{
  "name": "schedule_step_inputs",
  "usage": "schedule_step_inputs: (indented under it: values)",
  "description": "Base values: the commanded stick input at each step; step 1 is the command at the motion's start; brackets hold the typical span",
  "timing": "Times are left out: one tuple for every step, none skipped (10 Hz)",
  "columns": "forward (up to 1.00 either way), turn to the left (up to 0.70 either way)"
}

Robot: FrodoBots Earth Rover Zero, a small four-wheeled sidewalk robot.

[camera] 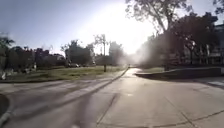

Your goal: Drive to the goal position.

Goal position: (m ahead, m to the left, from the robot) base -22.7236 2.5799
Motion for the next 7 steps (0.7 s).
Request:
schedule_step_inputs:
  values:
    - [0.62, -0.31]
    - [0.62, -0.31]
    - [0.62, -0.31]
    - [0.61, -0.3]
    - [0.61, -0.3]
    - [0.6, -0.55]
    - [0.59, -0.59]
